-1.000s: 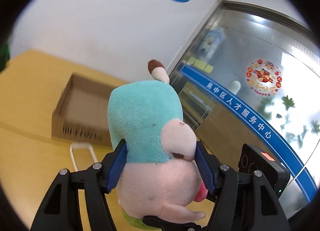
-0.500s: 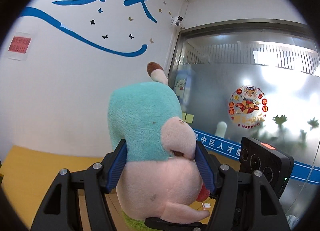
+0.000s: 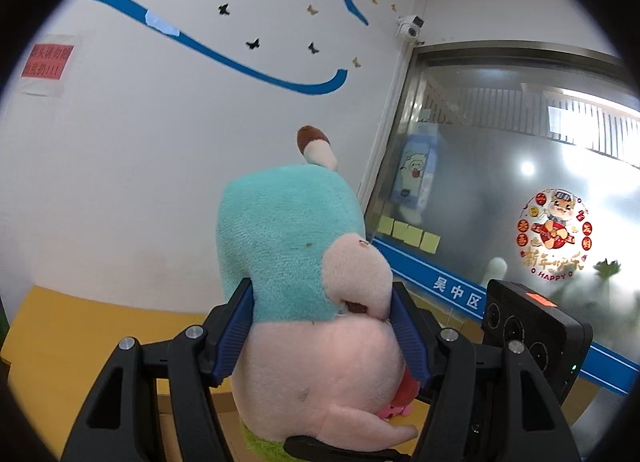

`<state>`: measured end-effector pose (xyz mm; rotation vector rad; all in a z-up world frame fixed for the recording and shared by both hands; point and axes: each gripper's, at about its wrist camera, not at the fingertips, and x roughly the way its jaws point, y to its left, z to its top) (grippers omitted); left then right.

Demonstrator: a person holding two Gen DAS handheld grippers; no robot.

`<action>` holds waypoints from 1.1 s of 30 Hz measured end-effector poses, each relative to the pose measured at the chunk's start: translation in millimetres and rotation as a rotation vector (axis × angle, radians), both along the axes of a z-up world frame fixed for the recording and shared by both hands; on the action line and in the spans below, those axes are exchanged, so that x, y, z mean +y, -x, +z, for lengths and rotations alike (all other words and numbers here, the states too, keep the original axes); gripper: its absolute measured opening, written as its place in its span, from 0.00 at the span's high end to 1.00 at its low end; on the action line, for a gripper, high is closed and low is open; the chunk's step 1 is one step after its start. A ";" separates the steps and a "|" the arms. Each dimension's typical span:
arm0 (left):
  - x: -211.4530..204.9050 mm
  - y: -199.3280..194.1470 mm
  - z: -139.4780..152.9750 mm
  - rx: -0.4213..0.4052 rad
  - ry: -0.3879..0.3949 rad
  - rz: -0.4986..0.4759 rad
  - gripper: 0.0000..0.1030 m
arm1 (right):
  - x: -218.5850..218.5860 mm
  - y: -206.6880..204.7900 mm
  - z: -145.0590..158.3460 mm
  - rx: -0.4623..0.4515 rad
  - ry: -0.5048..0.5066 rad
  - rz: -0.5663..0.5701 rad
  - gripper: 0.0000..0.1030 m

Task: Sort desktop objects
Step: 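Carry the plush pig with the right gripper over the cardboard box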

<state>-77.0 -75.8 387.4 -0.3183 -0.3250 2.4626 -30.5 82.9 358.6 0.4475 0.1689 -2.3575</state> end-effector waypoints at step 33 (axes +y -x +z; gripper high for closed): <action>-26.1 206.4 -345.5 -0.771 0.188 0.191 0.41 | -42.0 195.4 -392.8 -0.772 -0.080 -0.032 0.16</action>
